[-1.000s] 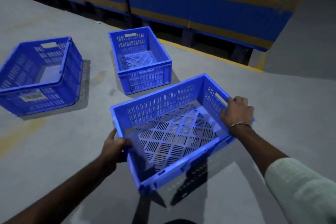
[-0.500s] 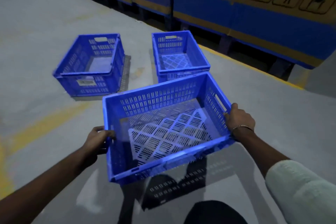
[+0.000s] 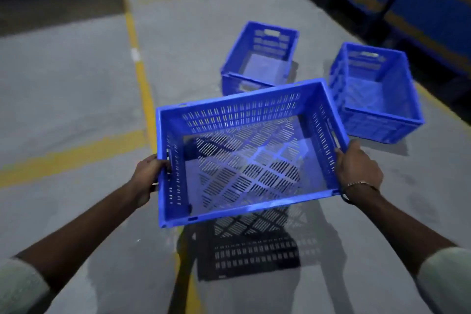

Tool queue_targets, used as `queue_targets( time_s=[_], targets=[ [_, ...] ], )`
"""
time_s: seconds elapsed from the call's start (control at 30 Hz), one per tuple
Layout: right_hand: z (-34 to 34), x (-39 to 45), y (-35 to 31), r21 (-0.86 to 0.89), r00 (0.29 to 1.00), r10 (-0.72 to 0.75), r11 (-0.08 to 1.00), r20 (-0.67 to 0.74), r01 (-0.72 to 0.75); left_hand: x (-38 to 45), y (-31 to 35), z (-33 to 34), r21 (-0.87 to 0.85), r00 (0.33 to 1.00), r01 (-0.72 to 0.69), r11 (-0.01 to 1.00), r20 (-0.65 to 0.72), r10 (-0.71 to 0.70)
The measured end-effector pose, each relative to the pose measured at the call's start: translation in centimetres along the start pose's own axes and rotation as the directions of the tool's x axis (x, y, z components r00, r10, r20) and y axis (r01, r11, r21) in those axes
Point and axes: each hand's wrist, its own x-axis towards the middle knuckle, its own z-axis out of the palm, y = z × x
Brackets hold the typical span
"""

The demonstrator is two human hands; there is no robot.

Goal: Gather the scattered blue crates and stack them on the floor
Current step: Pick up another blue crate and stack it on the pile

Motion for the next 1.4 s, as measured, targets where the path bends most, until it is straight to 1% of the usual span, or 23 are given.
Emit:
queue_targets(
  time_s=[0.13, 0.27, 0.37, 0.47, 0.53, 0.67, 0.77, 0.83, 0.93, 1.03, 1.1, 1.3, 1.4],
  targets=[
    [-4.4, -3.7, -10.9, -0.002, 0.989, -0.133, 0.991, 0.061, 0.133, -5.7, 0.4, -11.2, -0.116, 0.985, 0.103, 0.988, -0.126, -0.118],
    [-8.3, -8.0, -21.5, 0.011, 0.953, -0.277, 0.961, 0.126, 0.278, -11.0, 0.5, -22.1, -0.209, 0.954, 0.129, 0.969, -0.242, -0.179],
    [-11.2, -11.6, -28.8, 0.008, 0.914, -0.360, 0.931, 0.186, 0.365, -15.9, 0.5, -29.5, -0.269, 0.915, 0.125, 0.955, -0.341, -0.216],
    [-14.7, -15.4, -36.0, 0.044, 0.854, -0.462, 0.884, 0.240, 0.466, -21.7, 0.7, -36.4, -0.297, 0.866, 0.112, 0.948, -0.439, -0.240],
    [-17.3, -18.0, -40.7, 0.068, 0.806, -0.531, 0.843, 0.262, 0.533, -25.8, 0.6, -40.9, -0.337, 0.834, 0.120, 0.934, -0.476, -0.279],
    [-21.6, -23.5, -49.7, 0.127, 0.698, -0.662, 0.744, 0.272, 0.656, -33.7, -0.4, -48.3, -0.456, 0.788, 0.099, 0.885, -0.507, -0.349],
    [-23.0, -28.3, -56.3, 0.166, 0.625, -0.730, 0.677, 0.276, 0.717, -38.3, -2.4, -53.0, -0.557, 0.749, 0.075, 0.827, -0.516, -0.416],
    [-23.2, -31.2, -59.8, 0.195, 0.576, -0.768, 0.633, 0.280, 0.749, -40.7, -4.1, -55.6, -0.600, 0.727, 0.033, 0.799, -0.534, -0.431],
    [-23.1, -35.8, -64.9, 0.233, 0.494, -0.820, 0.560, 0.288, 0.795, -44.3, -6.7, -60.0, -0.651, 0.715, -0.099, 0.753, -0.572, -0.401],
    [-23.3, -40.5, -70.1, 0.249, 0.444, -0.854, 0.507, 0.271, 0.825, -46.9, -8.5, -64.5, -0.715, 0.713, -0.212, 0.666, -0.579, -0.394],
    [-23.4, -43.6, -73.9, 0.274, 0.419, -0.874, 0.477, 0.247, 0.835, -47.8, -9.5, -67.1, -0.730, 0.691, -0.271, 0.627, -0.601, -0.401],
    [-24.2, -51.6, -85.2, 0.284, 0.339, -0.922, 0.381, 0.185, 0.880, -49.9, -11.7, -74.3, -0.706, 0.604, -0.357, 0.612, -0.674, -0.424],
    [-23.8, -54.7, -90.6, 0.280, 0.273, -0.949, 0.309, 0.159, 0.909, -49.7, -12.5, -77.6, -0.718, 0.595, -0.426, 0.551, -0.681, -0.428]
  ],
)
